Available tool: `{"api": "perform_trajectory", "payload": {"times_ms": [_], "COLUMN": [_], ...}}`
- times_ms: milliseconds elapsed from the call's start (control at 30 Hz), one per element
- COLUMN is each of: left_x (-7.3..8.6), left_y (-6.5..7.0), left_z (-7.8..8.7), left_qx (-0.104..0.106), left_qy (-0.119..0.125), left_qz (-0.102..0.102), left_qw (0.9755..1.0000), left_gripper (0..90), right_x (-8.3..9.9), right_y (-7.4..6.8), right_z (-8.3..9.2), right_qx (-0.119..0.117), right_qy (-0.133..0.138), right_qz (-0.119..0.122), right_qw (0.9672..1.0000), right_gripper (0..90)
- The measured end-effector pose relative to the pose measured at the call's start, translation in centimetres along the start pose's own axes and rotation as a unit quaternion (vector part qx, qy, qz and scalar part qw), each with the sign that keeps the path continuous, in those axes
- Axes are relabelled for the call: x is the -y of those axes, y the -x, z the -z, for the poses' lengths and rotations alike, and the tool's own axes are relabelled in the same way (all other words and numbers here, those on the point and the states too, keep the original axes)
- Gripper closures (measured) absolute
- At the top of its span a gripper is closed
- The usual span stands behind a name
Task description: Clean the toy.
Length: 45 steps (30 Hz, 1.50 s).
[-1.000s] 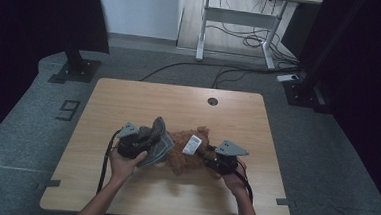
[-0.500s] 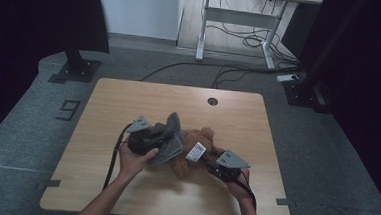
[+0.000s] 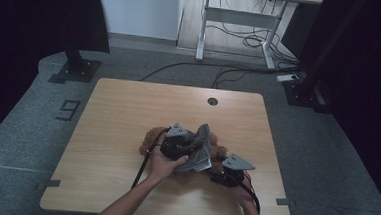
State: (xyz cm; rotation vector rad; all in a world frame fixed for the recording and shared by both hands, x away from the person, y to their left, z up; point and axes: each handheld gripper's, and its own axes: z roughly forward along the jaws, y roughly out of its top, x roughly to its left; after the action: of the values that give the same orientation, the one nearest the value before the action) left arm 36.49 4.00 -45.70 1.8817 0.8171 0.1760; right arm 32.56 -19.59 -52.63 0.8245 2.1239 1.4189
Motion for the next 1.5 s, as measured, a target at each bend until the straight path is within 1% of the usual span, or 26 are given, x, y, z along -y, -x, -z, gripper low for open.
{"api": "perform_trajectory", "payload": {"times_ms": [67,100,133,200,233,300,367,400,500,567,600,700,833,900,1100,1200,1267,1333,1367,1400,1467,1500], "left_x": [0.0,0.1,0.1,0.3,0.3,0.6,1.1,1.3,2.1,2.4,2.6,3.0,3.9,4.6,6.5,7.6,8.4,9.2,9.4,9.5,9.1,8.8], "left_y": [-0.1,-0.3,-0.3,-0.7,-0.9,-1.6,-2.3,-2.7,-3.6,-3.8,-3.9,-4.3,-5.3,-6.0,-7.9,-8.9,-9.6,-10.2,-10.5,-10.7,-10.7,-10.5], "left_z": [0.2,0.4,0.5,1.0,1.3,2.1,3.0,3.6,5.3,6.4,7.2,8.6,10.4,11.2,12.4,12.4,12.1,11.7,11.6,11.6,12.1,12.4], "left_qx": [-0.003,-0.006,-0.008,-0.018,-0.023,-0.032,-0.042,-0.043,-0.044,-0.047,-0.051,-0.064,-0.083,-0.093,-0.115,-0.129,-0.141,-0.141,-0.138,-0.134,-0.130,-0.128], "left_qy": [-0.001,-0.003,-0.003,-0.002,-0.001,0.003,0.005,0.008,0.021,0.031,0.035,0.043,0.047,0.047,0.036,0.019,-0.002,-0.016,-0.021,-0.021,0.000,0.003], "left_qz": [0.000,-0.001,-0.002,-0.004,-0.004,-0.003,-0.002,0.003,0.012,0.012,0.009,0.007,0.012,0.021,0.046,0.056,0.063,0.073,0.078,0.082,0.091,0.089], "left_qw": [1.0000,1.0000,1.0000,0.9998,0.9997,0.9995,0.9991,0.9990,0.9987,0.9983,0.9980,0.9970,0.9953,0.9944,0.9917,0.9899,0.9880,0.9872,0.9872,0.9873,0.9873,0.9878], "left_gripper": [75.2,75.2,75.2,75.2,75.2,75.2,75.2,75.1,75.1,75.1,75.0,75.0,74.9,74.9,74.8,74.9,74.9,75.0,75.0,75.0,75.2,75.3], "right_x": [0.2,0.2,0.3,0.3,0.3,0.4,0.5,0.5,0.5,0.6,0.6,0.7,0.7,0.7,0.9,0.9,0.9,1.0,1.1,1.1,1.1,1.2], "right_y": [0.2,0.3,0.3,0.3,0.4,0.6,0.7,0.7,0.6,0.5,0.4,0.4,0.4,0.4,0.6,0.6,0.6,0.6,0.6,0.6,0.6,0.6], "right_z": [-0.1,-0.3,-0.4,-0.4,-0.4,-0.3,-0.2,-0.2,-0.2,-0.3,-0.4,-0.4,-0.4,-0.4,-0.5,-0.5,-0.5,-0.6,-0.6,-0.7,-0.6,-0.6], "right_qx": [-0.005,-0.007,-0.012,-0.016,-0.020,-0.025,-0.033,-0.035,-0.039,-0.042,-0.042,-0.041,-0.043,-0.044,-0.050,-0.051,-0.052,-0.052,-0.052,-0.052,-0.052,-0.051], "right_qy": [-0.007,-0.018,-0.029,-0.035,-0.037,-0.039,-0.039,-0.039,-0.039,-0.041,-0.043,-0.045,-0.047,-0.048,-0.050,-0.053,-0.054,-0.056,-0.057,-0.058,-0.059,-0.060], "right_qz": [-0.024,-0.031,-0.035,-0.036,-0.040,-0.044,-0.047,-0.047,-0.044,-0.043,-0.043,-0.042,-0.045,-0.046,-0.052,-0.051,-0.053,-0.055,-0.056,-0.057,-0.057,-0.057], "right_qw": [0.9997,0.9993,0.9989,0.9986,0.9983,0.9980,0.9976,0.9975,0.9975,0.9973,0.9973,0.9972,0.9970,0.9968,0.9961,0.9960,0.9958,0.9956,0.9954,0.9953,0.9952,0.9953], "right_gripper": [37.7,39.8,46.0,56.6,60.3,63.8,65.3,65.7,65.9,66.0,65.9,65.8,64.8,64.1,61.3,60.7,60.1,58.0,56.4,55.1,52.6,51.0]}}
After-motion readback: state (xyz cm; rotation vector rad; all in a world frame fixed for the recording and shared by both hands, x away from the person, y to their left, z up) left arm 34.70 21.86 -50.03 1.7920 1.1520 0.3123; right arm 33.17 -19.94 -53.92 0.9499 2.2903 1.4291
